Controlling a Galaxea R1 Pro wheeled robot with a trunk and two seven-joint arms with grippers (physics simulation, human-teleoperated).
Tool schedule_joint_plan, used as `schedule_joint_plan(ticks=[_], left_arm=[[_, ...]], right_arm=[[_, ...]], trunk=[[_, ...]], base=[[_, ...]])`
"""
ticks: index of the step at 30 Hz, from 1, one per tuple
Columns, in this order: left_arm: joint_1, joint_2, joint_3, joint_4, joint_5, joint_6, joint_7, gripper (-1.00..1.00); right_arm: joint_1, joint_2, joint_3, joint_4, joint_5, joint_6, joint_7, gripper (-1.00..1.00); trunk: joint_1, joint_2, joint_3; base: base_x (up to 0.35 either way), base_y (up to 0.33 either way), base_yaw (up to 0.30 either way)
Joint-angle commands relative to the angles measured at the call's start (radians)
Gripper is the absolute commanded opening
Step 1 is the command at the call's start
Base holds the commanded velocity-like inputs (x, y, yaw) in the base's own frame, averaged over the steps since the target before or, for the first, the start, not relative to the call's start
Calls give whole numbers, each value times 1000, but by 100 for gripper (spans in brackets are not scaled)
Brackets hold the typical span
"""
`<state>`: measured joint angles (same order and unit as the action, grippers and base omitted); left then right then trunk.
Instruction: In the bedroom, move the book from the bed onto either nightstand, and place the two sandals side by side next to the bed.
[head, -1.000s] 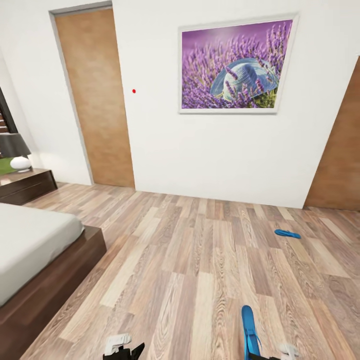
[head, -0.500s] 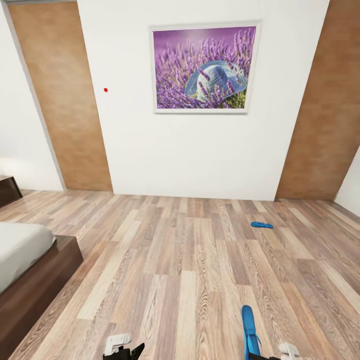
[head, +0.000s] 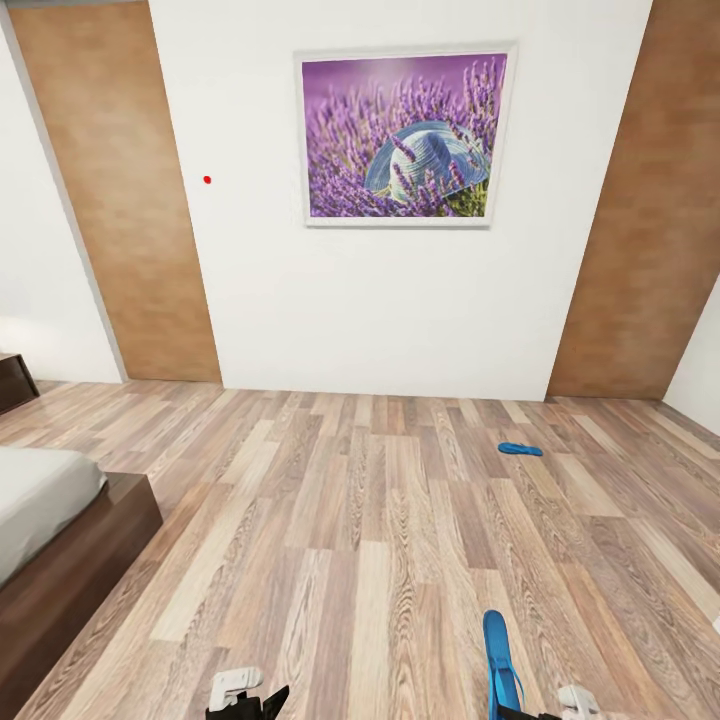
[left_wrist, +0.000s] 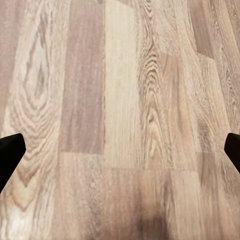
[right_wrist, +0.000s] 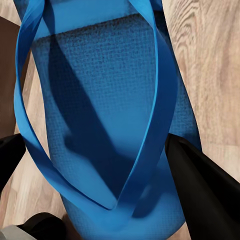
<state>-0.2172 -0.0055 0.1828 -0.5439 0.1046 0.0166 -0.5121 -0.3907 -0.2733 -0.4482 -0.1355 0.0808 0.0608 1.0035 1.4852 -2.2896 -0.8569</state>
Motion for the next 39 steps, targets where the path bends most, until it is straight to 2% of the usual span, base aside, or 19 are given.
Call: schedule_joint_plan(ticks=[1, 15, 39], left_arm=[[-1, -1, 4, 1, 4, 2, -6, 100], [-1, -1, 4, 1, 4, 2, -5, 100], [-1, -1, 4, 1, 4, 2, -6, 100]], right_arm=[[0, 0, -9, -1, 8, 7, 4, -100], [0, 0, -9, -1, 8, 7, 4, -100], [0, 0, -9, -1, 8, 7, 4, -100]], trunk=[[0, 0, -1], [-54, 98, 43], [-54, 98, 11]], base=[[0, 0, 0], [0, 0, 0], [0, 0, 0]])
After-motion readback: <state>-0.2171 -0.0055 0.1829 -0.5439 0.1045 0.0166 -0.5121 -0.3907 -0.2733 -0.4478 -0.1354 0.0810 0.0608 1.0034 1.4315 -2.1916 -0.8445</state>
